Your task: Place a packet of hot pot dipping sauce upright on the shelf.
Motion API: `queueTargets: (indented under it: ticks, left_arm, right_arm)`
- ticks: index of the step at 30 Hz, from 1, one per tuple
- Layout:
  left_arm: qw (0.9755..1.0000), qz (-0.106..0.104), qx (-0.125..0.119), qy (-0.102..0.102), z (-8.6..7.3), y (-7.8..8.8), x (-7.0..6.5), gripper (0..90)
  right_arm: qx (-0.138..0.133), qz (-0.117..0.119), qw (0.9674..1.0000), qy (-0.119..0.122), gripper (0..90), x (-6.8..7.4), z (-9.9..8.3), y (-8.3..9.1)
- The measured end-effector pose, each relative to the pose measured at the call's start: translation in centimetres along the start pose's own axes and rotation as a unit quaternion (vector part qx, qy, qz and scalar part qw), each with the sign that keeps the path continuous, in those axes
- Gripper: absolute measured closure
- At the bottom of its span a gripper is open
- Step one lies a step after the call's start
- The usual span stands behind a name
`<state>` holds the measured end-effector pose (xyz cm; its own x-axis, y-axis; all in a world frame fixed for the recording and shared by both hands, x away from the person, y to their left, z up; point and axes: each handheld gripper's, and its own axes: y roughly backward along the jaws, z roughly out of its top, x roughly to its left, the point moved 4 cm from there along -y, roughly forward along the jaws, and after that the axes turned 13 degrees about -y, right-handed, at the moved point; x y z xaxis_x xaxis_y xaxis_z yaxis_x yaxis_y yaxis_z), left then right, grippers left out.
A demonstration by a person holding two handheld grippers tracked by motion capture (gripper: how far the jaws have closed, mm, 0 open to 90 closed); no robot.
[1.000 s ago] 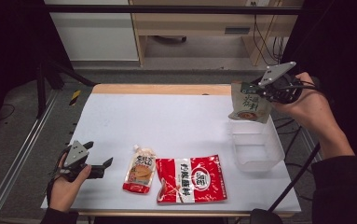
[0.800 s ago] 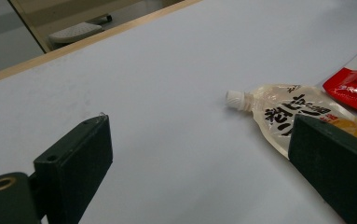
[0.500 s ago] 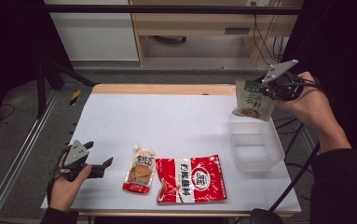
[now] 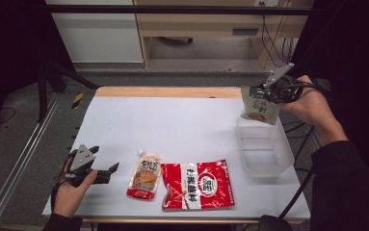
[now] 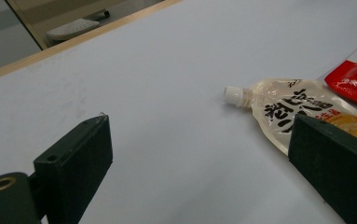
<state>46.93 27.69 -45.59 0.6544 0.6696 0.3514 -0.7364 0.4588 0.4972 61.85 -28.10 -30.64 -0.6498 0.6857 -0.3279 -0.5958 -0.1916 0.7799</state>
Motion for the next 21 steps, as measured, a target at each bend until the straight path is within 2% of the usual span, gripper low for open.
queueTargets:
  ticks: [3, 6, 9, 14, 21]
  left_arm:
    - [0.9999, -0.005, 0.005, -0.012, 0.1, -0.2, -0.3, 6.0]
    - [0.9998, -0.007, 0.009, -0.015, 0.2, -0.5, -0.6, 6.0]
    - [0.9994, 0.004, 0.010, -0.034, 0.5, -0.4, -0.8, 6.1]
    - [0.9993, 0.007, 0.006, -0.035, 0.7, -0.3, -0.7, 6.1]
    - [0.9994, 0.010, 0.004, -0.032, 0.6, -0.3, -0.6, 6.1]
  right_arm:
    - [-0.001, 0.012, 0.9999, 0.006, 90.0, -0.3, 0.1, -0.7]
    - [-0.006, 0.020, 0.9998, 0.000, 90.0, -0.6, -0.1, -1.3]
    - [0.000, 0.029, 0.9996, -0.004, 90.0, -0.9, -0.5, -1.9]
    - [0.015, 0.038, 0.9991, -0.007, 90.0, -1.0, -1.1, -3.2]
    - [0.018, 0.067, 0.9970, -0.033, 90.0, -0.6, -2.1, -4.8]
